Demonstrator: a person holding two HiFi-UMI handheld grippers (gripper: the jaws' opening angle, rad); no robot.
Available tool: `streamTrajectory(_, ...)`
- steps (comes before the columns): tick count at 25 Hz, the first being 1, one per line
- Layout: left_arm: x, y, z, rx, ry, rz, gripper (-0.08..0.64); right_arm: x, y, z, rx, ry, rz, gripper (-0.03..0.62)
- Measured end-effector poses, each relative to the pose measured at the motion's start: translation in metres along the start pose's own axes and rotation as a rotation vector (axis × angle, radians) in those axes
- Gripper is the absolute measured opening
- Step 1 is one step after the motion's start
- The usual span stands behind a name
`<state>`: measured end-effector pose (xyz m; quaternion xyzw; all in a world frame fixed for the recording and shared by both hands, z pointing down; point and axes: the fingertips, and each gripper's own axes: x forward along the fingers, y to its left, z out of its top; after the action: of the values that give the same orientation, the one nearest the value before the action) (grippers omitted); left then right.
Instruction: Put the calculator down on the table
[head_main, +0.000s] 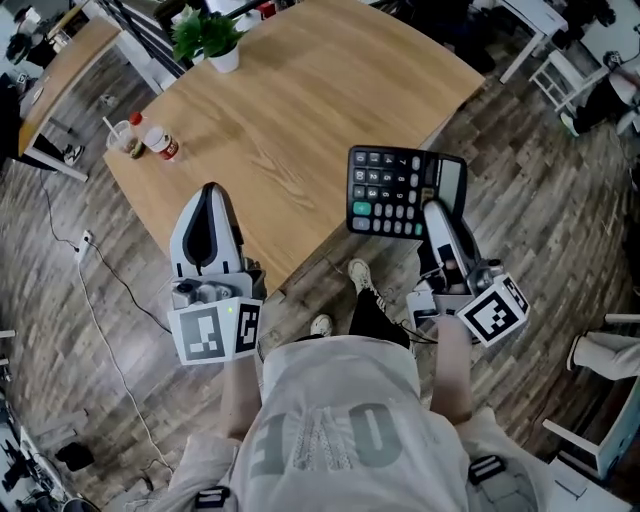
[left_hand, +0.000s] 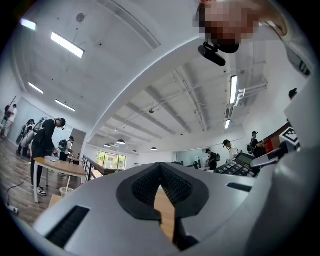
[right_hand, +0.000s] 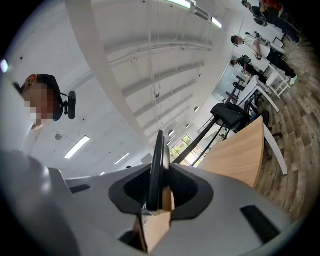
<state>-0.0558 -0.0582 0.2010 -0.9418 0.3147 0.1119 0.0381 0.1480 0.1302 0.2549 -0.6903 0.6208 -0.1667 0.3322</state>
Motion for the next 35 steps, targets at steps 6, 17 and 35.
streamTrajectory(6, 0.065, -0.01, -0.012, 0.053, 0.0, 0.111, 0.009, 0.063, -0.06, 0.039, -0.001, 0.106, 0.056, 0.094)
streamTrajectory(17, 0.105, 0.032, -0.02, 0.117, 0.026, 0.435, 0.009, 0.186, -0.112, 0.062, -0.008, 0.33, 0.247, 0.092)
streamTrajectory(35, 0.167, 0.085, -0.072, 0.088, 0.099, 0.497, 0.009, 0.318, -0.162, -0.022, -0.224, 0.82, 0.416, 0.091)
